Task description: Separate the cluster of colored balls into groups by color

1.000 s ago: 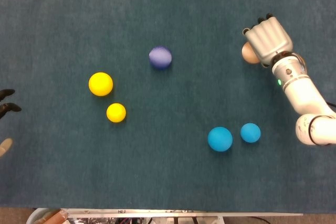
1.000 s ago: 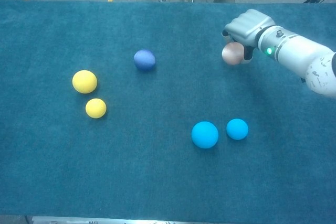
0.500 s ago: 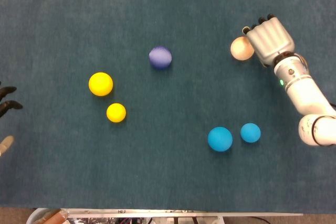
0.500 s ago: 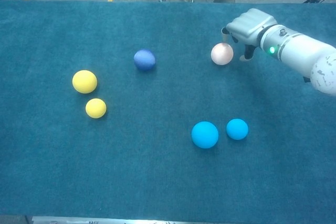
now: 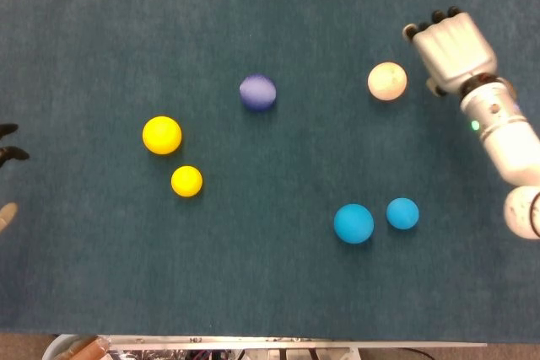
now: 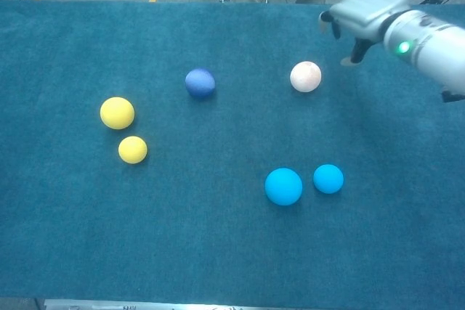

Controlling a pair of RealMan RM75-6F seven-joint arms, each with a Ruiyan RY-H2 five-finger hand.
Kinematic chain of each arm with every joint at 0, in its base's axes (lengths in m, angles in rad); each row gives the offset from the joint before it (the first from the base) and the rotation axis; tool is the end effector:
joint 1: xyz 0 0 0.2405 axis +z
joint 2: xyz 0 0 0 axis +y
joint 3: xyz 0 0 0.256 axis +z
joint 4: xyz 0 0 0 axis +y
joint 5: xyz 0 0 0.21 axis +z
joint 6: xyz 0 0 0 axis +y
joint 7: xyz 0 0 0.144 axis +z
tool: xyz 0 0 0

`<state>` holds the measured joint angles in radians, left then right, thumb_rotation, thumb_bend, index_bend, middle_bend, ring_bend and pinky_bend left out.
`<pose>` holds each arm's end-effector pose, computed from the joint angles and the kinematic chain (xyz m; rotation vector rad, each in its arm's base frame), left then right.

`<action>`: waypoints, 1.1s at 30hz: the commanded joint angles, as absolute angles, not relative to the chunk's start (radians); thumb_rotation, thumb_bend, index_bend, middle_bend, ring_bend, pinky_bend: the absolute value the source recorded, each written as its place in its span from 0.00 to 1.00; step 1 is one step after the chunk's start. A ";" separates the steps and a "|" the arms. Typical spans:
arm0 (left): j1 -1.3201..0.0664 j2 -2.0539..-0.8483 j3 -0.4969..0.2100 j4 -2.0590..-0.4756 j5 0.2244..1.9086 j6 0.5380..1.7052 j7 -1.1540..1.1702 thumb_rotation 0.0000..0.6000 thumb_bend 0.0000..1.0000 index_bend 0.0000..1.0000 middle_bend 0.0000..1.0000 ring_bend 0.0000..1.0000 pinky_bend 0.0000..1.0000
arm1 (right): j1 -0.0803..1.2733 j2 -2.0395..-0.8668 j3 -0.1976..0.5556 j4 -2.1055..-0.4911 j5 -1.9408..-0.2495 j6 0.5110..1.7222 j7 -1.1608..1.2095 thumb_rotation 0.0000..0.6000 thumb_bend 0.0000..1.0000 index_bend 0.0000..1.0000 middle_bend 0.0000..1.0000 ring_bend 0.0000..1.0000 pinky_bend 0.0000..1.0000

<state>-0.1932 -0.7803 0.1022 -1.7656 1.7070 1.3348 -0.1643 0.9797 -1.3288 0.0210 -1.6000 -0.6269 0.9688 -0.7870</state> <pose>-0.2826 0.1714 0.2010 -1.7456 -0.9755 -0.8030 -0.1620 -0.3774 0.0387 1.8926 -0.6749 0.4171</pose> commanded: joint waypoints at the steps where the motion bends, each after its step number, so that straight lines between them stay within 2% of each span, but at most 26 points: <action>1: -0.189 -0.801 0.085 -1.745 1.679 1.346 -0.154 1.00 0.29 0.27 0.13 0.03 0.08 | 0.921 -1.252 0.030 -1.661 -0.681 1.015 -0.708 1.00 0.20 0.27 0.39 0.23 0.25; 10: -0.175 -0.865 0.036 -1.708 1.590 1.378 -0.120 1.00 0.30 0.27 0.14 0.05 0.08 | 0.763 -1.067 0.012 -1.793 -0.861 1.132 -0.523 1.00 0.21 0.27 0.39 0.23 0.25; 16: -0.159 -0.919 0.004 -1.681 1.526 1.405 -0.104 1.00 0.30 0.27 0.14 0.05 0.08 | 0.638 -1.000 -0.025 -1.840 -1.029 1.260 -0.446 1.00 0.23 0.27 0.42 0.23 0.25; 25: -0.115 -0.955 -0.012 -1.689 1.495 1.476 -0.035 1.00 0.29 0.27 0.14 0.05 0.08 | 0.437 -0.972 -0.085 -1.876 -1.217 1.478 -0.408 1.00 0.23 0.30 0.43 0.24 0.25; 33: -0.065 -1.014 -0.009 -1.691 1.499 1.552 0.045 1.00 0.30 0.27 0.14 0.05 0.08 | 0.270 -0.979 -0.111 -1.857 -1.291 1.631 -0.384 1.00 0.23 0.30 0.43 0.24 0.25</action>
<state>-0.0698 -1.0084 -0.0100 -1.6904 1.4965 1.5460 0.0402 0.3064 -0.9786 -0.1006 -1.8644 -1.2685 1.6030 -0.3991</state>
